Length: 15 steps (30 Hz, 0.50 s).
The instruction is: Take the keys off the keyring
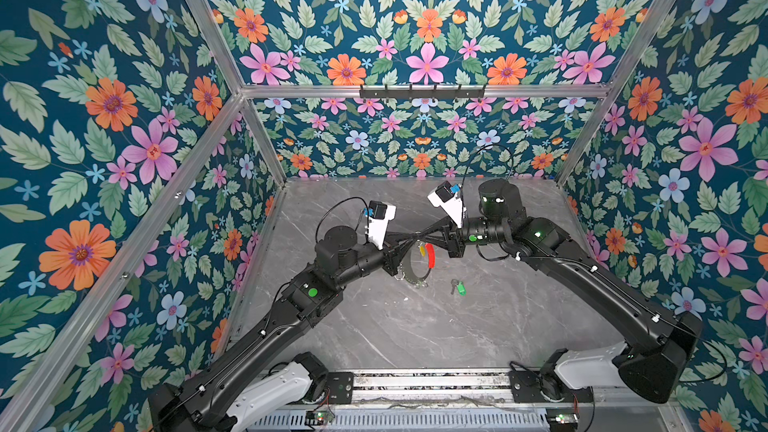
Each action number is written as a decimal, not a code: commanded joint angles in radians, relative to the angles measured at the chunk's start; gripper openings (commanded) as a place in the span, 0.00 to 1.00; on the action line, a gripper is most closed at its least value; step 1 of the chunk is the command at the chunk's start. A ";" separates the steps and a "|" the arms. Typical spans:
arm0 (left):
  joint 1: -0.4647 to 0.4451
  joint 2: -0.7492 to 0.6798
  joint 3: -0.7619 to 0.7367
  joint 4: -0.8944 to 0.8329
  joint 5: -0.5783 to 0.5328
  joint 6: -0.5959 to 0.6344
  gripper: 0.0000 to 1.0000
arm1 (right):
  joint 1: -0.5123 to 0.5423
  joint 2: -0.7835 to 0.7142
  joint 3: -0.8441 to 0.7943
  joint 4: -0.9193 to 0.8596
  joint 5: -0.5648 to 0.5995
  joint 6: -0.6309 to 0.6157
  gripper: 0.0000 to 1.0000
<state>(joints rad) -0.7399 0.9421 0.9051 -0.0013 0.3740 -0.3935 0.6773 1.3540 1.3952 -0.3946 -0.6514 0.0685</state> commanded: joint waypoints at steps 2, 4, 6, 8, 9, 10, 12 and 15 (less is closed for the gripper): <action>0.000 -0.034 -0.017 0.032 0.036 0.017 0.30 | -0.017 -0.039 -0.023 0.044 -0.002 -0.001 0.00; 0.000 -0.062 -0.027 0.026 0.027 0.033 0.35 | -0.042 -0.051 -0.040 0.061 -0.051 -0.004 0.00; 0.001 -0.091 -0.037 0.022 0.017 0.058 0.36 | -0.069 -0.071 -0.077 0.104 -0.111 0.000 0.00; 0.002 -0.113 -0.044 0.021 0.018 0.089 0.34 | -0.093 -0.085 -0.105 0.134 -0.169 -0.005 0.00; 0.001 -0.116 -0.046 0.021 0.020 0.100 0.33 | -0.100 -0.091 -0.117 0.152 -0.194 -0.004 0.00; 0.001 -0.115 -0.048 0.021 0.024 0.109 0.31 | -0.105 -0.095 -0.126 0.167 -0.229 -0.005 0.00; 0.003 -0.104 -0.051 0.027 0.051 0.128 0.29 | -0.109 -0.099 -0.134 0.179 -0.274 -0.012 0.00; 0.002 -0.080 -0.063 0.068 0.117 0.139 0.29 | -0.111 -0.106 -0.144 0.191 -0.335 -0.023 0.00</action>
<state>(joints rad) -0.7391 0.8505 0.8471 0.0124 0.4244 -0.2916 0.5682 1.2568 1.2552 -0.2687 -0.8810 0.0639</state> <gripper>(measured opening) 0.290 0.050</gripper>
